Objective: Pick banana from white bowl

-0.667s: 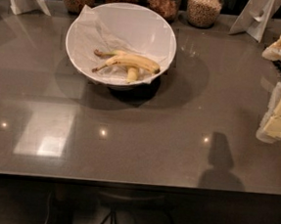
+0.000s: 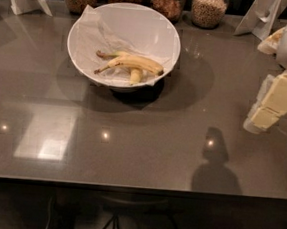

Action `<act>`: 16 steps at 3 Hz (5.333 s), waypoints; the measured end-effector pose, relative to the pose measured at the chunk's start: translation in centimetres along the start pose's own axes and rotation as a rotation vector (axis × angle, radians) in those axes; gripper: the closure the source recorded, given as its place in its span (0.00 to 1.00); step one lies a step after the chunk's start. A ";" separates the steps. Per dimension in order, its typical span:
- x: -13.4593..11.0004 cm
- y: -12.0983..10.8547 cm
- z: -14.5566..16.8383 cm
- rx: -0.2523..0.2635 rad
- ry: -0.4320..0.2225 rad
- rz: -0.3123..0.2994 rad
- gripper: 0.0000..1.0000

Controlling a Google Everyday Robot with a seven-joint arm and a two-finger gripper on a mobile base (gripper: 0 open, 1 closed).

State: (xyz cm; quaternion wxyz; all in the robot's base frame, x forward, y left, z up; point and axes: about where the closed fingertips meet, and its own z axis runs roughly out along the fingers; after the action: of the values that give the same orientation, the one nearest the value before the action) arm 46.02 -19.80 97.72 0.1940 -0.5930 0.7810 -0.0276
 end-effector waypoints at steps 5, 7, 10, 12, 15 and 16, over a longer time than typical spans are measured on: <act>-10.7 -3.7 4.3 -0.070 -0.504 0.078 0.00; -16.0 -6.3 6.3 0.002 -0.611 0.072 0.00; -20.5 -9.1 11.7 -0.033 -0.510 0.121 0.00; -22.3 -8.5 15.2 -0.111 -0.462 0.132 0.09; -22.9 -8.0 19.1 -0.157 -0.422 0.110 0.22; -21.6 -9.1 20.6 -0.139 -0.377 0.120 0.29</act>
Offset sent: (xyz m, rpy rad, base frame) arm 0.0664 0.0858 -0.0005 0.5744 -0.0082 0.1018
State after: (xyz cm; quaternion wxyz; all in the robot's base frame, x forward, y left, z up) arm 66.02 1.56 87.02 0.2967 -0.5522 0.7646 0.1497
